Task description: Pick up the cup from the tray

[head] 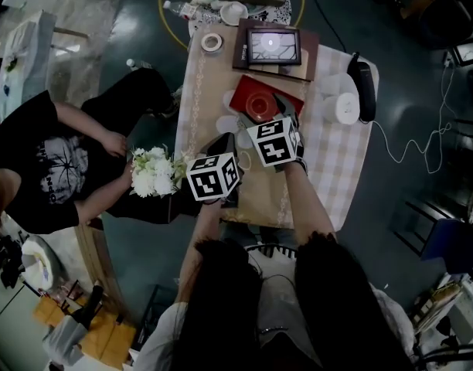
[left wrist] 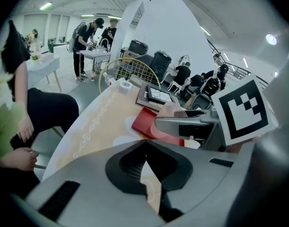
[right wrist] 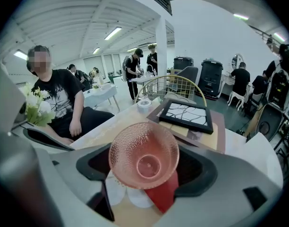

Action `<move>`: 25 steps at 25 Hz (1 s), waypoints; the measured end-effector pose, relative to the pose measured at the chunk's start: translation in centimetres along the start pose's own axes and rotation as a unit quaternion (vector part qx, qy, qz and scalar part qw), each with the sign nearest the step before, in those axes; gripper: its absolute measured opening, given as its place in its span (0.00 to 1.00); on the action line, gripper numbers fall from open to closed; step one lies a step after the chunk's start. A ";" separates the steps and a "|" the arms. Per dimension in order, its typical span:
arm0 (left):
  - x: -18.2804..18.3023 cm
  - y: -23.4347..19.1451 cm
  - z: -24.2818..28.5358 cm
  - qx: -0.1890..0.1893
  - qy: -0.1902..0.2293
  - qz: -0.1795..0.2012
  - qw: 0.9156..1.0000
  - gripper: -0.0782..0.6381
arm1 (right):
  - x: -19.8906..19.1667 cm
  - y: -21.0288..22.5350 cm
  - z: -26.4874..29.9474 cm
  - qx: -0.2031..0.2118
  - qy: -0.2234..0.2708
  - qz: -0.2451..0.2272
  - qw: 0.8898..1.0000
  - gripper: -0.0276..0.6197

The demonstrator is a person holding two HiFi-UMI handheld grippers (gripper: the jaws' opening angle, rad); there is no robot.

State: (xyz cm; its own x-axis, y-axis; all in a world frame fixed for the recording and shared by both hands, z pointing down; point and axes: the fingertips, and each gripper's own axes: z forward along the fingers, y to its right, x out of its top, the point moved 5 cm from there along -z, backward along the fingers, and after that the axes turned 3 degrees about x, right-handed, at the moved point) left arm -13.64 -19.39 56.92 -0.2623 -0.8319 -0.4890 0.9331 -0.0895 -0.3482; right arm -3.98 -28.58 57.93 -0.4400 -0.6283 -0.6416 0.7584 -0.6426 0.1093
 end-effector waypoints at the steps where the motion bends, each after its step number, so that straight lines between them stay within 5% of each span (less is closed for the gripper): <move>1: 0.0 -0.2 -0.1 0.003 0.001 -0.001 1.000 0.12 | 0.1 0.0 -0.3 0.001 0.002 0.000 1.000 0.66; 25: -2.2 6.6 0.8 -0.065 -0.022 0.070 0.995 0.12 | -7.7 4.8 -9.2 -0.075 -0.002 0.077 0.994 0.66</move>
State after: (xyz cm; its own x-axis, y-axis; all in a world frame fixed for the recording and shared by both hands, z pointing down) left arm -6.71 -18.54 56.35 -0.1183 -0.8545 -0.5058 0.9190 0.0987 -0.3817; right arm 7.47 -22.84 56.41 -0.3158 -0.7160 -0.6226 0.8794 -0.4673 0.0914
